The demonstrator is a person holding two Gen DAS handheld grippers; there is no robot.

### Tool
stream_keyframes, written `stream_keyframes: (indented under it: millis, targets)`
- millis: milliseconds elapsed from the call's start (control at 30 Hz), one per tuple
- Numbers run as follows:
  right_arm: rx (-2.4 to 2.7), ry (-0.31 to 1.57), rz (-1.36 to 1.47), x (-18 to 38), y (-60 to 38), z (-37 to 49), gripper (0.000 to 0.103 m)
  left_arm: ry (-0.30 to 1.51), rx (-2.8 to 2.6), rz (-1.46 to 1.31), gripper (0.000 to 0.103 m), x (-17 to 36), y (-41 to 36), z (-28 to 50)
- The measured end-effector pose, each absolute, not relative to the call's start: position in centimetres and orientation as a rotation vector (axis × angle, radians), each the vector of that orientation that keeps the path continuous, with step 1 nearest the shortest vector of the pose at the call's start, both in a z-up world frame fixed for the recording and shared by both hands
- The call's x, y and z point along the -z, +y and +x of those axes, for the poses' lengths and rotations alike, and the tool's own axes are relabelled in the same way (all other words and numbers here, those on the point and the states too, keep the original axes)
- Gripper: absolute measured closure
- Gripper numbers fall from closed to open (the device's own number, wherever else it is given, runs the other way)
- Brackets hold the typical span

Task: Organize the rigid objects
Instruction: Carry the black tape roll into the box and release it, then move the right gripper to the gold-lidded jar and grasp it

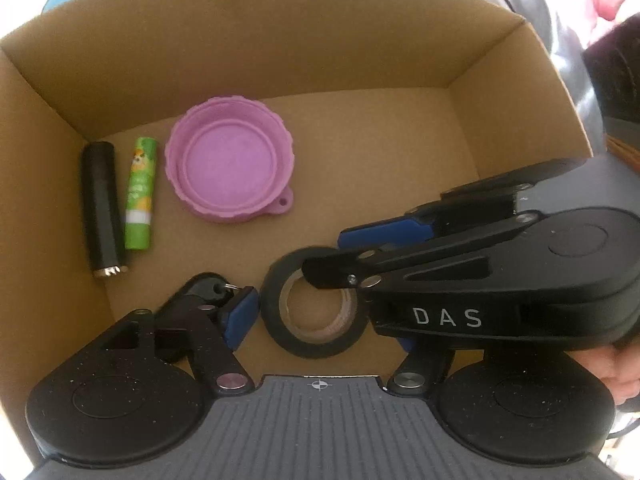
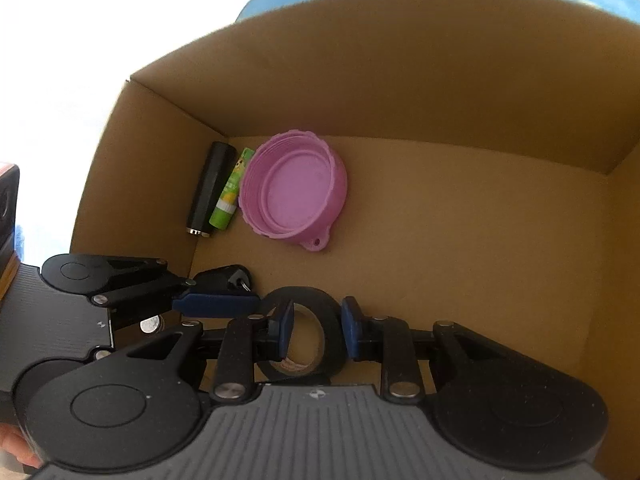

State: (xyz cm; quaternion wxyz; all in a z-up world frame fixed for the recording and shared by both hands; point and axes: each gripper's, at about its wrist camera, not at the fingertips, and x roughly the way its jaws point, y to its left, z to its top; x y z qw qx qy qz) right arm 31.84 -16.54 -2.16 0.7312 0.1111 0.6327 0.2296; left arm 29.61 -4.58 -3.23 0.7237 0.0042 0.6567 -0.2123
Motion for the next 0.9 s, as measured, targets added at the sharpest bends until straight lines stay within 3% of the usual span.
stream_keyframes:
  millis: [467, 733, 900]
  targets:
    - [-0.608, 1.368, 0.449, 2.5, -15.0, 33.2, 0.074, 1.261, 0.351, 0.098, 0.024, 0.2, -3.7, 26.4]
    - [-0.597, 1.162, 0.633, -2.5, -20.1, 30.2, 0.072, 1.114, 0.366, 0.073, 0.024, -3.7, -2.6, 23.3]
    - [-0.564, 0.974, 0.685, -6.4, -25.5, 23.7, 0.06, 0.956, 0.427, 0.042, 0.02, -7.8, -1.8, 20.5]
